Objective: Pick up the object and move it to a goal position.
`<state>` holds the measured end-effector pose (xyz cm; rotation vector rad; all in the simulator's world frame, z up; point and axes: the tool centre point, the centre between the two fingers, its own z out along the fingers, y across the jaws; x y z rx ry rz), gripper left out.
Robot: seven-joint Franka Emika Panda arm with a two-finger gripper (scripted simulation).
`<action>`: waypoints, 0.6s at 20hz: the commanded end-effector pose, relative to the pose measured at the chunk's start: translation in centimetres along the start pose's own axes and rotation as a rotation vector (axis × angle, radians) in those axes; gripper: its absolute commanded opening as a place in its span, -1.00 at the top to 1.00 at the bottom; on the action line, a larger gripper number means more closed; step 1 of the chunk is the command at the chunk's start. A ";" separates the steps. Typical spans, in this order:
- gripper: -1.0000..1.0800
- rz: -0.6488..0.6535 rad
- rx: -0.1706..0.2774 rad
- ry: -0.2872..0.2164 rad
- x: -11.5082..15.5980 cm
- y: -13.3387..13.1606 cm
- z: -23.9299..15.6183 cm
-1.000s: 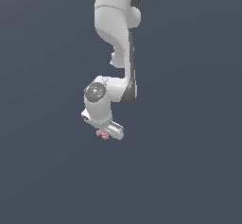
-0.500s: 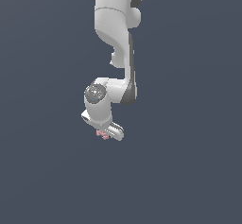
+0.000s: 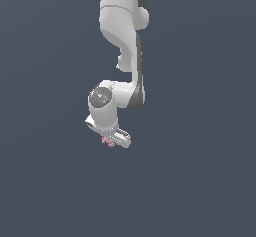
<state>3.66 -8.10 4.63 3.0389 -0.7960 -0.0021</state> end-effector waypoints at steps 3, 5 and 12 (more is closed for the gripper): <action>1.00 0.000 0.000 0.001 0.1 0.2 -1.9; 1.00 0.000 0.000 0.001 0.2 0.4 -3.2; 1.00 0.000 0.001 0.001 0.4 1.3 -9.7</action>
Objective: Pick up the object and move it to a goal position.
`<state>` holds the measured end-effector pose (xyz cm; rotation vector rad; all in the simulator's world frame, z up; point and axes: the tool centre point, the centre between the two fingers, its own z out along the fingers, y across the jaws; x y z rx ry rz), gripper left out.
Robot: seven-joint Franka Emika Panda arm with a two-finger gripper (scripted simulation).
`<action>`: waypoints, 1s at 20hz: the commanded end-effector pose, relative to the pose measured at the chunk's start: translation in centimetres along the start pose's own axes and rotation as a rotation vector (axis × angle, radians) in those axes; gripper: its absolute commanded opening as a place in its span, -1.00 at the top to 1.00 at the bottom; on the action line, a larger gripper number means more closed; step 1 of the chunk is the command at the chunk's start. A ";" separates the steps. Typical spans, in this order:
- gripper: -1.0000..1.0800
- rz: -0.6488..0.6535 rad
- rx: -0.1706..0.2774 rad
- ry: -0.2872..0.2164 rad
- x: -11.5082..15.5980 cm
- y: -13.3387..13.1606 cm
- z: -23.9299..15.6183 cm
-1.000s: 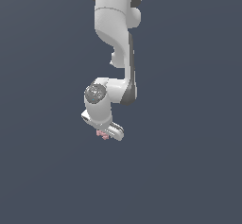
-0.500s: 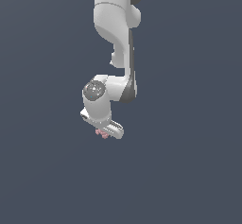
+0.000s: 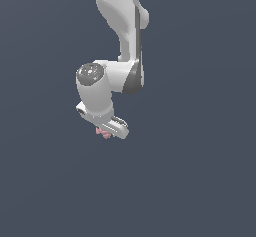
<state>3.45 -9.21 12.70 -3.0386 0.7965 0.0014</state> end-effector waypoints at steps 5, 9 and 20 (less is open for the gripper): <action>1.00 0.001 0.000 0.001 0.4 1.0 -7.6; 1.00 0.001 0.000 0.001 0.6 1.7 -12.4; 1.00 0.001 0.000 0.001 1.5 3.2 -24.5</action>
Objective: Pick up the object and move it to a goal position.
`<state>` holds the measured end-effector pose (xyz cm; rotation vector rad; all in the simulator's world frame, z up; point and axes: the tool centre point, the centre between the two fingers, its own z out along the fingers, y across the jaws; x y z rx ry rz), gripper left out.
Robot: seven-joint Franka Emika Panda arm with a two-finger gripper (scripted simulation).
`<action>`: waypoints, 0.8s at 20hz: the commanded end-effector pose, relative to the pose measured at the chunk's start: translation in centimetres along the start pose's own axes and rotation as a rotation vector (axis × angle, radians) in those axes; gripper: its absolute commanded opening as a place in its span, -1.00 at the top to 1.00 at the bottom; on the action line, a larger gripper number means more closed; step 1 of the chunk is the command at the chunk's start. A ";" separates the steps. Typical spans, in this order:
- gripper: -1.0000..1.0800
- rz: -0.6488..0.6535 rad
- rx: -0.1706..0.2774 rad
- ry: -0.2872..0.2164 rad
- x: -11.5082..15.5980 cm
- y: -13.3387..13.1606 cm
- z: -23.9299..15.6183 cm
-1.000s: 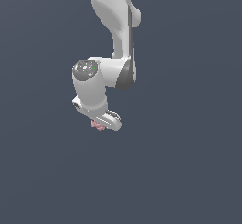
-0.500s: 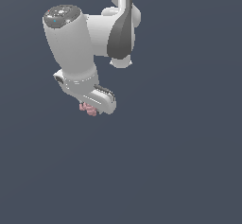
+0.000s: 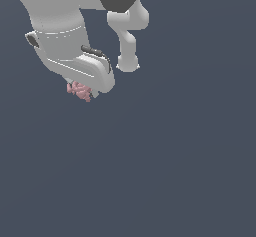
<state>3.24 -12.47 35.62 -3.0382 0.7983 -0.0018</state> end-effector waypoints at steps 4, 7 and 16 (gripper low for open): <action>1.00 -0.001 -0.001 -0.001 0.4 0.5 -5.0; 1.00 -0.001 -0.001 -0.001 0.6 0.7 -6.9; 1.00 -0.001 -0.001 -0.001 1.1 1.0 -10.0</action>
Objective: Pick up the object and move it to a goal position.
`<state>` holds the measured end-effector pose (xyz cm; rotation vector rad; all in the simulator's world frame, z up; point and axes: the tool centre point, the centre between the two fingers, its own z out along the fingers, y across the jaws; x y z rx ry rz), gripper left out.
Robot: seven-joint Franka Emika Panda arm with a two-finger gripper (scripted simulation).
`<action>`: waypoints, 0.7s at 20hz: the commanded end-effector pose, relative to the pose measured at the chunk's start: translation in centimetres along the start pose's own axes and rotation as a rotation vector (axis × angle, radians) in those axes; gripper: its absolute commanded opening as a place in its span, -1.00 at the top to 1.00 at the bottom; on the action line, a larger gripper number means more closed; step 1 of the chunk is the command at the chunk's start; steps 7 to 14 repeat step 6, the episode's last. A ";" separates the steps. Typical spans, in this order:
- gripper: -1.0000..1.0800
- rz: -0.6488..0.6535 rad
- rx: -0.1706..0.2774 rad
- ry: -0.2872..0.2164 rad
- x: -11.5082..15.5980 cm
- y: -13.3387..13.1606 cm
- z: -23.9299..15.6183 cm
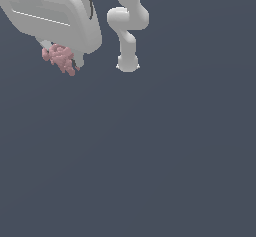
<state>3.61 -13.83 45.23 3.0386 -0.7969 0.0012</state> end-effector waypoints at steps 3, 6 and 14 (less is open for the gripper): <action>1.00 0.000 0.000 -0.001 0.1 0.1 -0.7; 1.00 0.000 0.000 -0.001 0.1 0.1 -0.8; 1.00 0.000 0.000 -0.001 0.1 0.1 -0.8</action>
